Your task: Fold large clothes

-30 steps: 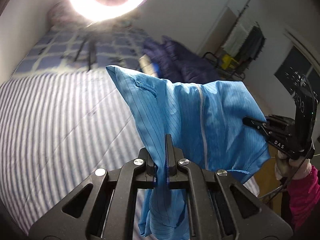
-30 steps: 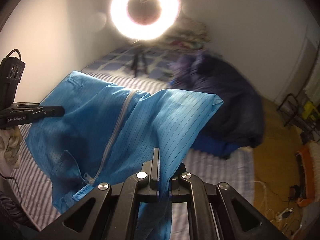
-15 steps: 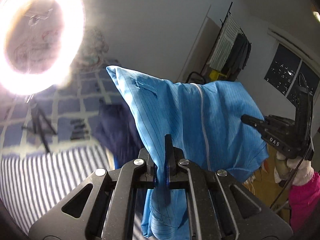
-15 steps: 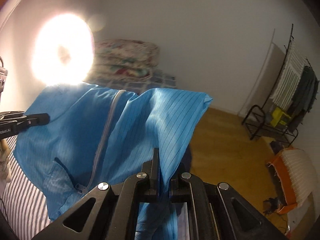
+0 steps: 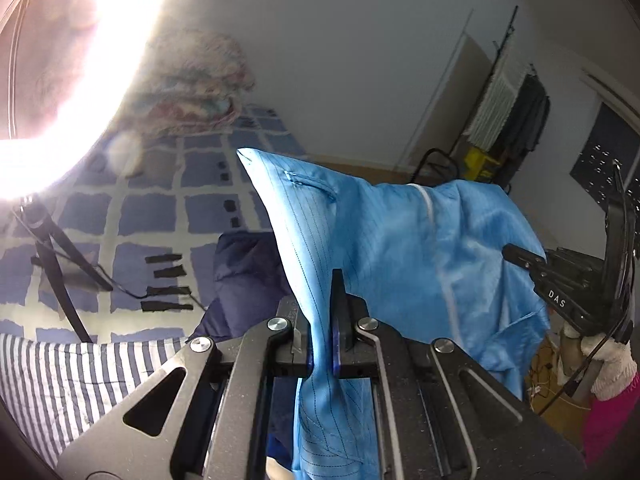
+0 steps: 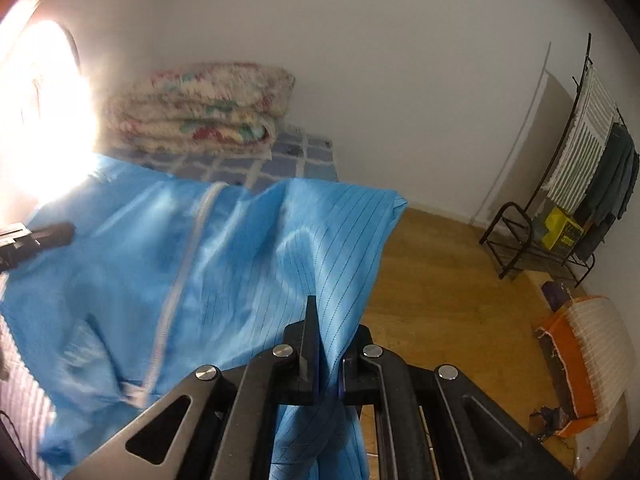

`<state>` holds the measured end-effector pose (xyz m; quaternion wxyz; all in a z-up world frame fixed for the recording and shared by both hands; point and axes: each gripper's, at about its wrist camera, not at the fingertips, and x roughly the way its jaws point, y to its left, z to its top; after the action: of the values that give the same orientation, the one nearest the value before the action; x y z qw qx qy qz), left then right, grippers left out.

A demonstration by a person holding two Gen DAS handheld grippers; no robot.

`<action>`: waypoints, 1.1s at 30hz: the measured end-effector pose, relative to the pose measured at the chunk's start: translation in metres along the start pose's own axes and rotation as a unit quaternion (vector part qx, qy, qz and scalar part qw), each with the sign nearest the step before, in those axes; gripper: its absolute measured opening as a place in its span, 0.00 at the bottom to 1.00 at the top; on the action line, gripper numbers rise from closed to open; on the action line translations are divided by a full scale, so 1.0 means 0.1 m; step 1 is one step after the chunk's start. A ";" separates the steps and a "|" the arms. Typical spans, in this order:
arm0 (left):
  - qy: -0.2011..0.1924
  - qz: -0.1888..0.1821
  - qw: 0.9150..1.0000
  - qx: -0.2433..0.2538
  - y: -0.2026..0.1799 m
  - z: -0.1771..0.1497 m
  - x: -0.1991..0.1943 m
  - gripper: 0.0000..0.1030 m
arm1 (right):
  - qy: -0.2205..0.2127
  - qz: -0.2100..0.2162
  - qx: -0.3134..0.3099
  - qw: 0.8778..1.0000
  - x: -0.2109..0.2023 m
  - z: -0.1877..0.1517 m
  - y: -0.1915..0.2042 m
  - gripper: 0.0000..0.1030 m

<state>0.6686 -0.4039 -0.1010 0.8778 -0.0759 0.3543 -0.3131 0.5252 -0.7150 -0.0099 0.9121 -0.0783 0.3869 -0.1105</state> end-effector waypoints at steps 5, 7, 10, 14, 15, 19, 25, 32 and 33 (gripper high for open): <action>0.017 0.047 0.999 0.011 0.06 -0.14 0.20 0.16 | 0.042 -0.041 -0.009 0.998 0.34 -0.19 0.05 0.33; 0.023 0.071 0.997 0.012 0.06 -0.18 0.22 0.30 | 0.067 -0.072 -0.008 0.995 0.46 -0.27 0.01 0.35; 0.016 0.083 0.996 0.003 0.09 -0.21 0.12 0.37 | 0.073 -0.082 0.015 0.994 0.44 -0.33 -0.08 0.35; 0.007 0.078 0.997 0.009 0.08 -0.22 -0.11 0.37 | 0.063 -0.091 0.031 0.993 0.27 -0.33 -0.13 0.35; 0.002 0.076 0.997 0.012 0.06 -0.24 -0.20 0.37 | 0.058 -0.093 0.035 0.993 0.19 -0.33 -0.14 0.35; -0.014 0.074 0.997 0.025 -0.06 -0.27 -0.56 0.37 | 0.043 -0.100 0.042 0.993 -0.11 -0.31 -0.12 0.36; -0.053 0.076 0.995 0.047 -0.32 -0.39 -1.42 0.37 | 0.013 -0.091 0.049 0.995 -0.73 -0.26 -0.01 0.37; -0.087 0.081 0.991 0.069 -0.63 -0.62 -2.72 0.37 | -0.034 -0.054 0.057 0.996 -1.89 -0.38 0.28 0.47; -0.087 0.082 0.990 0.071 -0.66 -0.65 -2.85 0.37 | -0.034 -0.053 0.057 0.996 -2.02 -0.40 0.32 0.47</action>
<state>0.4354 -0.2782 0.0384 0.9312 -0.0108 0.2581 -0.2571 0.3639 -0.6336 0.0941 0.9207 -0.0501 0.3436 -0.1780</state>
